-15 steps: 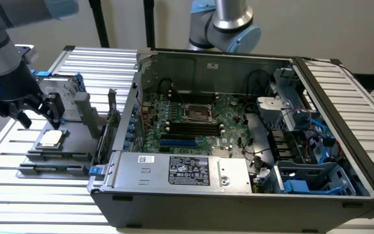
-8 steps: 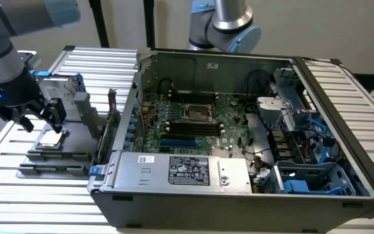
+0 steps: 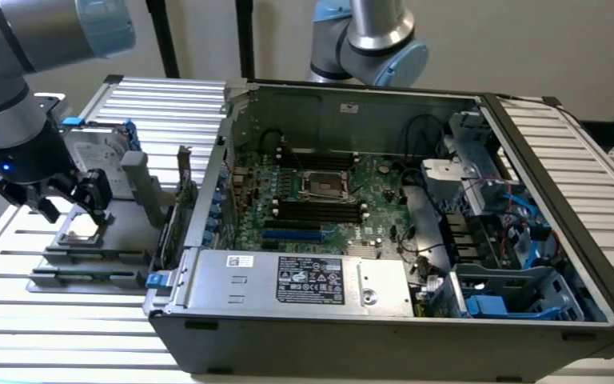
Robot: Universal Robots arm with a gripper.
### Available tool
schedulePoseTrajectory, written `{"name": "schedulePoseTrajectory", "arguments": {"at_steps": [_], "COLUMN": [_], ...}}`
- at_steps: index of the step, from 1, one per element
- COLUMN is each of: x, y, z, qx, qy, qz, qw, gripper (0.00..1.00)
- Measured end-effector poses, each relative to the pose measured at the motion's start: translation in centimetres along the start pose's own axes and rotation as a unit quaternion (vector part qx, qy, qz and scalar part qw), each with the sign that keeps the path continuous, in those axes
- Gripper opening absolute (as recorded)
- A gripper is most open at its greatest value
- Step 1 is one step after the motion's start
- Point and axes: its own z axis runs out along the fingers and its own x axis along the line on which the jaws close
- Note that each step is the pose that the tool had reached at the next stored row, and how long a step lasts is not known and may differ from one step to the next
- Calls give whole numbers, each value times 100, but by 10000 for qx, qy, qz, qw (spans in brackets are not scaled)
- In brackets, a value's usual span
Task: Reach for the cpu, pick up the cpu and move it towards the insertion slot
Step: 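Pick up the cpu and move it towards the insertion slot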
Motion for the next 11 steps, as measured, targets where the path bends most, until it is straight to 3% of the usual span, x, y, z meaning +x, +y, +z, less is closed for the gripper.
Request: {"name": "schedulePoseTrajectory", "arguments": {"at_steps": [7, 11], "x": [-1, 0], "y": [26, 28], "z": [127, 145], "qx": [-8, -8], "qy": [0, 1], "qz": [3, 6], "qw": [10000, 10000], "gripper": [73, 73]}}
